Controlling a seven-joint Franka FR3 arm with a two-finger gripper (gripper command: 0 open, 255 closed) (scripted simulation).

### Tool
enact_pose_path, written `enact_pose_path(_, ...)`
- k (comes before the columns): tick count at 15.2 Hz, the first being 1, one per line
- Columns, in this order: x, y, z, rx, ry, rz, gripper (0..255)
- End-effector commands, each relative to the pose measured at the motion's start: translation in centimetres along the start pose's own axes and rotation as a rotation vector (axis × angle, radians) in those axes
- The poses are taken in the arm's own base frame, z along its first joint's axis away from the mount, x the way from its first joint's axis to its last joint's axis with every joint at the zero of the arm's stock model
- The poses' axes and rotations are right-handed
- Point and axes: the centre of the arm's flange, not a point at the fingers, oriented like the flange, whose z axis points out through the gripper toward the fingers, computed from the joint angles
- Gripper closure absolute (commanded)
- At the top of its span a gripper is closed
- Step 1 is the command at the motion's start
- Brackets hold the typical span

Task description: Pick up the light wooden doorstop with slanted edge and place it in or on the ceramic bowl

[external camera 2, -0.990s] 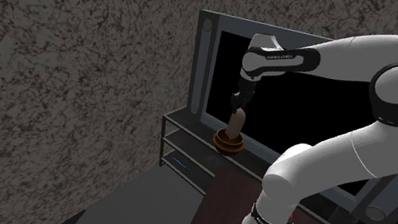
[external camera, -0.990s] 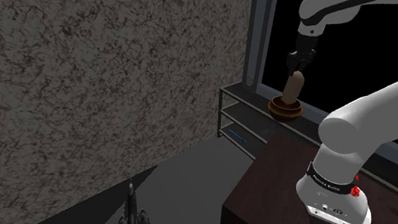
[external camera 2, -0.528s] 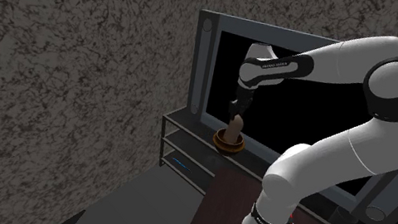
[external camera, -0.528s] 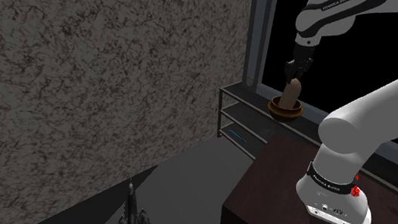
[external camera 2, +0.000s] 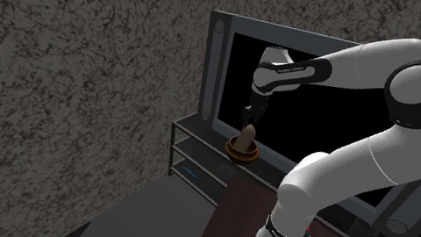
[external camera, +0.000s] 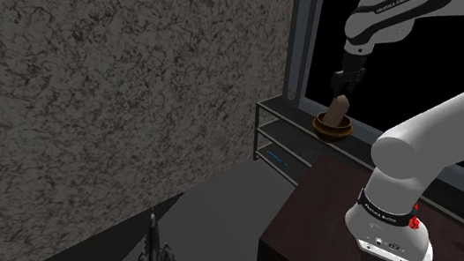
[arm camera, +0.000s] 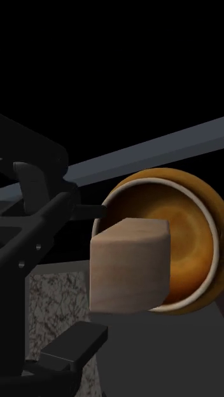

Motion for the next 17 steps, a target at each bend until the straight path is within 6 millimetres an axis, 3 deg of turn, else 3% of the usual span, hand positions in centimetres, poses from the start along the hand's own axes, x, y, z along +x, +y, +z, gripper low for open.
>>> enact_pose_path(1, 0.0, 0.0, 0.0, 0.000, 0.000, 0.000, 0)
enact_pose_path(5, 0.0, 0.0, 0.0, 0.000, 0.000, 0.000, 0)
enact_pose_path(9, 0.0, 0.0, -5.0, 0.000, 0.000, 0.000, 0)
enact_pose_path(17, 0.0, 0.0, -5.0, 0.000, 0.000, 0.000, 0)
